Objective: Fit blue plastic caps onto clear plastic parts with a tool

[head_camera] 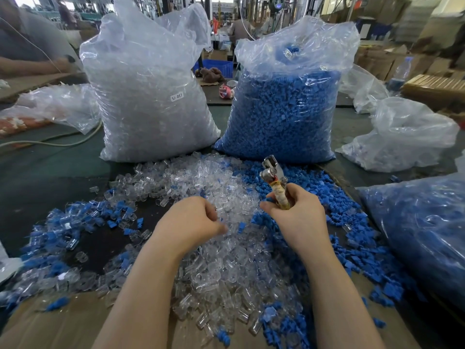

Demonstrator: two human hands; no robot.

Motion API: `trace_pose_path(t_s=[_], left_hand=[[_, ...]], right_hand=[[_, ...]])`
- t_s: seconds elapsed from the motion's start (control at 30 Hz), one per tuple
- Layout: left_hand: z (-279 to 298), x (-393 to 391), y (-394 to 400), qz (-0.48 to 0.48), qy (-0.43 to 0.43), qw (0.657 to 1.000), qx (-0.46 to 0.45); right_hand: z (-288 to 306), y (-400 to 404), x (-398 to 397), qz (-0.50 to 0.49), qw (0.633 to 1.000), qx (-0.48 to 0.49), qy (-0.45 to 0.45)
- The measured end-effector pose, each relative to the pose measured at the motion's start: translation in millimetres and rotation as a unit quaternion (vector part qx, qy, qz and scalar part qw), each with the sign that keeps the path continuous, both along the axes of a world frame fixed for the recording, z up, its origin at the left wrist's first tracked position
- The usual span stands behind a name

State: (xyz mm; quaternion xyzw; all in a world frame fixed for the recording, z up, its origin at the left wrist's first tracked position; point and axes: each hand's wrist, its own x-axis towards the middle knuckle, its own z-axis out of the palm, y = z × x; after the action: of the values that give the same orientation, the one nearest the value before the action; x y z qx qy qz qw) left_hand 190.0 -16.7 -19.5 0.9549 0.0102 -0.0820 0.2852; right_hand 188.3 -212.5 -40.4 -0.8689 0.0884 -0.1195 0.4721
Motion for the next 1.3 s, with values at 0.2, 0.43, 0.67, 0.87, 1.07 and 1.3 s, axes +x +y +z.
trace_pose_path(t_s=[0.2, 0.43, 0.67, 0.87, 1.07, 1.3], left_hand=[[-3, 1, -6, 0.002, -0.009, 1.000, -0.015], [-9, 2, -10, 0.012, -0.042, 0.997, -0.067], [-9, 3, -11, 0.048, -0.056, 0.979, -0.193], [-8, 5, -8, 0.072, -0.035, 0.947, -0.312], [-1, 4, -12, 0.063, -0.044, 0.909, -0.410], [7, -2, -27, 0.046, -0.023, 0.861, -0.505]], right_hand=[[0, 0, 0, 0.011, 1.000, 0.016, -0.008], [-1, 1, -2, 0.031, 0.999, 0.022, -0.030], [-5, -1, 0, 0.030, 0.997, 0.046, -0.046], [-6, 2, 0, 0.035, 0.995, 0.061, -0.064], [-2, 4, -1, 0.030, 0.993, 0.078, -0.089], [-2, 4, -3, 0.039, 0.990, 0.089, -0.102]])
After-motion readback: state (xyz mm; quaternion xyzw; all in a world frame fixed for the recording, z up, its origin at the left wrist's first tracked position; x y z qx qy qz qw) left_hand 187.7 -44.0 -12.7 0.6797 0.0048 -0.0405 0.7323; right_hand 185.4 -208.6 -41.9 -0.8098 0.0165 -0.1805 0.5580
